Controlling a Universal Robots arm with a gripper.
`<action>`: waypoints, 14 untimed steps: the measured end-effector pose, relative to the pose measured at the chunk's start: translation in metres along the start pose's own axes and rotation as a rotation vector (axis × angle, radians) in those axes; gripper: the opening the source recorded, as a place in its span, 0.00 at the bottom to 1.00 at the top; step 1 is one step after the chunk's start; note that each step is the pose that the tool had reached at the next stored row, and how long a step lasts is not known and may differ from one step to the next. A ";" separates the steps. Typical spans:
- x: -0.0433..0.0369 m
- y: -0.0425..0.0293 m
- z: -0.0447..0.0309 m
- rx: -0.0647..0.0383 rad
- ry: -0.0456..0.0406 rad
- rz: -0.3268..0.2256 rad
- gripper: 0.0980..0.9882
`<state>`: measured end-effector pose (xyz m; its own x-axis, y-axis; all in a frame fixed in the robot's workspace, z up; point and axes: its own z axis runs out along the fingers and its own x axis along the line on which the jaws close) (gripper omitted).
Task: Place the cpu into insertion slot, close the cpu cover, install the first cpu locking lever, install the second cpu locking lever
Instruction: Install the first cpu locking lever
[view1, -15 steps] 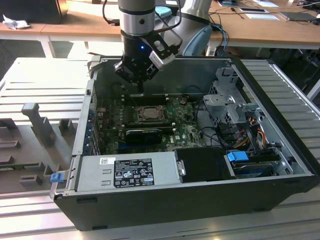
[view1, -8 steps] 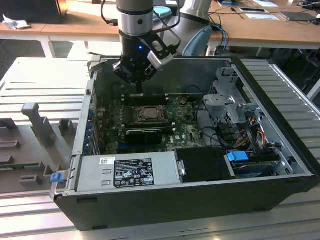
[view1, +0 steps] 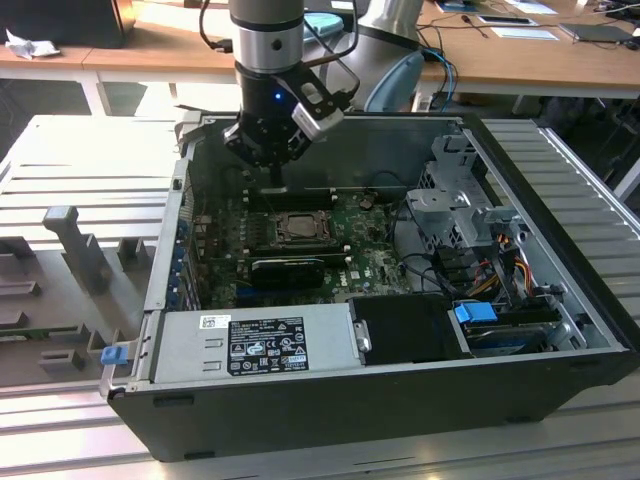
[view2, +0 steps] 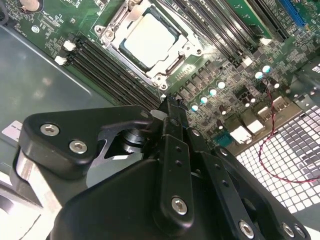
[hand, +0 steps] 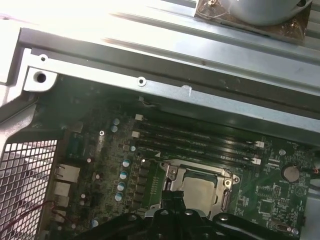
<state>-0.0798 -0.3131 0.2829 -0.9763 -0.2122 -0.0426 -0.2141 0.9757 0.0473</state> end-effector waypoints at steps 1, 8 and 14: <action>0.0001 0.0000 0.0001 0.000 0.0000 0.000 0.01; 0.0021 0.0003 0.0014 0.000 -0.0002 0.000 0.01; 0.0105 0.0019 0.0062 0.001 -0.0009 0.020 0.01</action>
<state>-0.0902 -0.3132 0.2763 -0.9803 -0.1929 -0.0426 -0.1948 0.9797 0.0474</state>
